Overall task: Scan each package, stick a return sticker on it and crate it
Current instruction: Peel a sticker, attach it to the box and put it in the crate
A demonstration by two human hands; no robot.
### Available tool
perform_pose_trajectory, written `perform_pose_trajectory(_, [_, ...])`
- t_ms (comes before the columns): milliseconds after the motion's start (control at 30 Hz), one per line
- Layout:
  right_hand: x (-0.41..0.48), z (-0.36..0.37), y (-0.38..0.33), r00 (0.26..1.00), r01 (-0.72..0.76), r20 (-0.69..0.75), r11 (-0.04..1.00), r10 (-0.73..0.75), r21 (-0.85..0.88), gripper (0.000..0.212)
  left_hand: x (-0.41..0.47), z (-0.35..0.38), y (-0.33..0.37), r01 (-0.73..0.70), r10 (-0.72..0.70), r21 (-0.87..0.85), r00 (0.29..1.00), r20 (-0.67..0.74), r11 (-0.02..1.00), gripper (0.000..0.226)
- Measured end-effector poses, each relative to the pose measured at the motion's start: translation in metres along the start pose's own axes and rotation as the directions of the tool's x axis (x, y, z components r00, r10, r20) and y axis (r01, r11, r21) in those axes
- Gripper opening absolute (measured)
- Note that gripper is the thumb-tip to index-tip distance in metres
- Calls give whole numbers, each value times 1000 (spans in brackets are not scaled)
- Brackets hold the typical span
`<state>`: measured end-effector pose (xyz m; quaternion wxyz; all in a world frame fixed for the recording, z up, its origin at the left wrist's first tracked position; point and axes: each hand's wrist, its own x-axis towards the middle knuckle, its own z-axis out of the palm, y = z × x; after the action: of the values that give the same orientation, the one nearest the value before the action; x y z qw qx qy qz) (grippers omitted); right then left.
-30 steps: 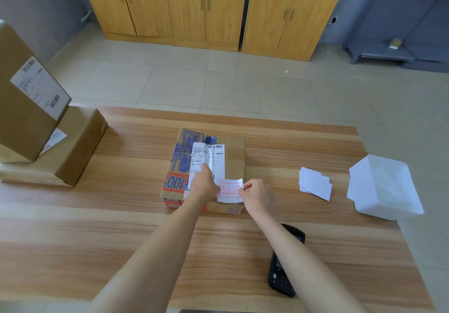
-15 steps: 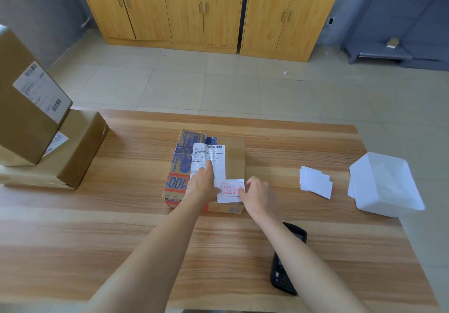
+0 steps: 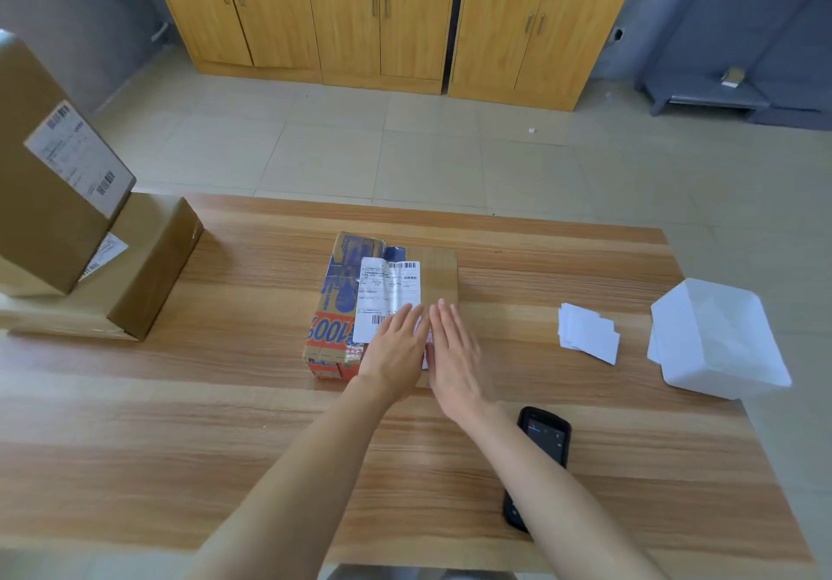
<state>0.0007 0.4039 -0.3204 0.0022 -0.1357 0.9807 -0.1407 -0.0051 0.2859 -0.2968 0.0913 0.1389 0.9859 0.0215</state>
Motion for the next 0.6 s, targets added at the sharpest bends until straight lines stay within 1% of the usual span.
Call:
perform_pose_trajectory(133, [-3,10,0,1000,10,19,1000,-10,-23,48,-7,9,1,-15,14,43,1000,27,999,62])
perform_pose_trajectory(233, [-3,15,2,998,29,50,999,-27,-41,53,-10,13,0,-20,19,31,999,37,999,60])
perform_pose_trajectory(267, [-5,14,1,996,30,80,999,-27,-37,54,-11,13,1,-14,13,22,999,42,1000,58])
perform_pose_trajectory(367, [-6,12,2,987,66,146,997,-61,-33,51,-13,15,0,-3,2,13,997,72,1000,57])
perform_pose_trajectory(400, [-6,13,3,985,60,161,998,-54,-29,50,-13,16,-1,-3,1,21,997,79,1000,57])
perform_pose_trajectory(467, [-6,13,5,984,51,175,997,-40,-58,57,-15,17,-3,1,-4,33,997,80,999,56])
perform_pose_trajectory(500, [-7,14,5,982,48,187,996,-34,-72,57,-15,17,-4,5,-8,37,997,81,999,55])
perform_pose_trajectory(567, [-7,12,5,975,45,220,996,-27,-73,51,-15,20,-6,15,-18,37,996,83,999,54])
perform_pose_trajectory(600, [-8,11,5,973,36,228,997,-19,-71,51,-15,22,-8,23,-25,27,997,80,999,53])
